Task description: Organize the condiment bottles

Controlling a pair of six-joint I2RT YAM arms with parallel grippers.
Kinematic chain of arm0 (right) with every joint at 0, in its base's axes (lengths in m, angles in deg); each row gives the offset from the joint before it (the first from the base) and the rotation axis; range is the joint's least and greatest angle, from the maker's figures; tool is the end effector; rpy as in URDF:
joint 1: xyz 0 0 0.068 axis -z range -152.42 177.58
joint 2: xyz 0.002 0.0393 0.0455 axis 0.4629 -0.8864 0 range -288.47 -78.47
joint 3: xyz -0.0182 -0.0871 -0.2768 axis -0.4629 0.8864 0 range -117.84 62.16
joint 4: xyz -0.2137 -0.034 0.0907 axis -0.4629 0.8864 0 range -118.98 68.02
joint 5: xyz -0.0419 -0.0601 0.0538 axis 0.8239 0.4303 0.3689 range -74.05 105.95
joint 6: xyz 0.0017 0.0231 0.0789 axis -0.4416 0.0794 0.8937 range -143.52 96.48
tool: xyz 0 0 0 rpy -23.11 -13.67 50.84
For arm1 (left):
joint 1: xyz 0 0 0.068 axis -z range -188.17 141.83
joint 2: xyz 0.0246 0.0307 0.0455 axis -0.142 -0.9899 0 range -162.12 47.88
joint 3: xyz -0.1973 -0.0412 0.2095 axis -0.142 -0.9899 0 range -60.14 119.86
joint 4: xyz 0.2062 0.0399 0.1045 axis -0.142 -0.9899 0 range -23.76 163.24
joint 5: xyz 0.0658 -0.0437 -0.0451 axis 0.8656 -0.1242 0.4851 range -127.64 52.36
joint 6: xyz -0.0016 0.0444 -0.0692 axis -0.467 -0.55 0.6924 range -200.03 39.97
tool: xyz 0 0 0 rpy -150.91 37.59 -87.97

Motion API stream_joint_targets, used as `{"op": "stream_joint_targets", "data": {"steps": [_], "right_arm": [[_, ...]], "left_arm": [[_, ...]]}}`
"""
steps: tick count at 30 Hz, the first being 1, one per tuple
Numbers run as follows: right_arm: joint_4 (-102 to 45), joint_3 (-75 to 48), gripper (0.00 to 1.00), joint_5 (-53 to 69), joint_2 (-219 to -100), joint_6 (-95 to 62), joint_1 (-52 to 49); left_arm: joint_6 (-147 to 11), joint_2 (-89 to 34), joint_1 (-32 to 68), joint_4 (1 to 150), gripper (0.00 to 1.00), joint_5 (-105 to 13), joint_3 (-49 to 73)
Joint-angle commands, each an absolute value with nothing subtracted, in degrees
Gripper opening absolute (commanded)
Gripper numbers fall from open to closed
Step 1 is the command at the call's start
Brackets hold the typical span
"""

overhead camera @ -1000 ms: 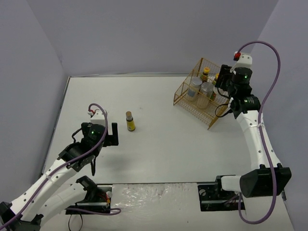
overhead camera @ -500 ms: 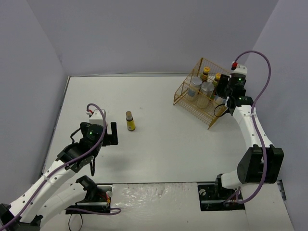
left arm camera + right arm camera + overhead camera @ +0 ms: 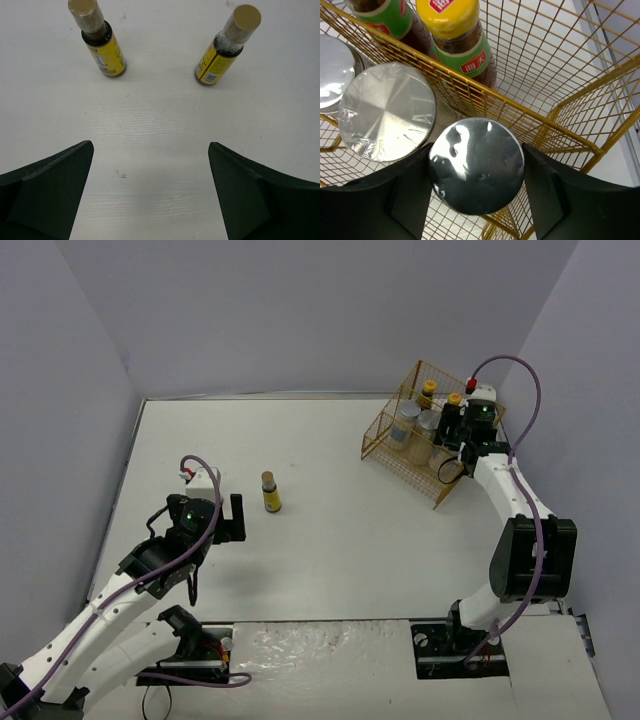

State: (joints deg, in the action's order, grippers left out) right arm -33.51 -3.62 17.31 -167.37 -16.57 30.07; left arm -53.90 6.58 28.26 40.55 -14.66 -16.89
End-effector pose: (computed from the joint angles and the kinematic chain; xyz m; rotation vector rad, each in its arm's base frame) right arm 0.3744 -0.0180 0.3200 0.1723 1.8874 0.0305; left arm 0.1308 -0.0619 0.2957 -0.0522 2.0695 -0.2498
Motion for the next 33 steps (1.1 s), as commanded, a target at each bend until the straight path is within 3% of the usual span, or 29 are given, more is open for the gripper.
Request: {"op": "stream_joint_targets", "data": {"steps": [1, 5, 16, 27, 33], "right_arm": [[-38.58, -4.98, 0.78, 18.06, -162.51, -17.92, 30.25], [-35.1, -7.42, 0.91, 16.87, -160.07, -19.99, 29.6], [-32.67, -9.91, 0.95, 4.36, -155.03, -25.98, 12.85], [-42.5, -14.39, 0.95, -3.24, -171.43, -27.46, -12.31], [-48.72, -17.65, 0.93, -3.82, -180.49, -26.75, -18.05]], "left_arm": [[-54.36, 6.52, 27.87, 43.64, 0.97, -13.67, -16.19], [-54.07, 5.98, 27.87, 43.55, 0.97, -14.2, -16.1], [-52.6, 5.43, 27.87, 41.25, 0.97, -14.44, -12.95], [-52.12, 7.89, 27.38, 38.12, 0.97, -12.17, -12.53], [-51.3, 10.69, 27.08, 36.21, 0.97, -11.59, -13.63]]}}
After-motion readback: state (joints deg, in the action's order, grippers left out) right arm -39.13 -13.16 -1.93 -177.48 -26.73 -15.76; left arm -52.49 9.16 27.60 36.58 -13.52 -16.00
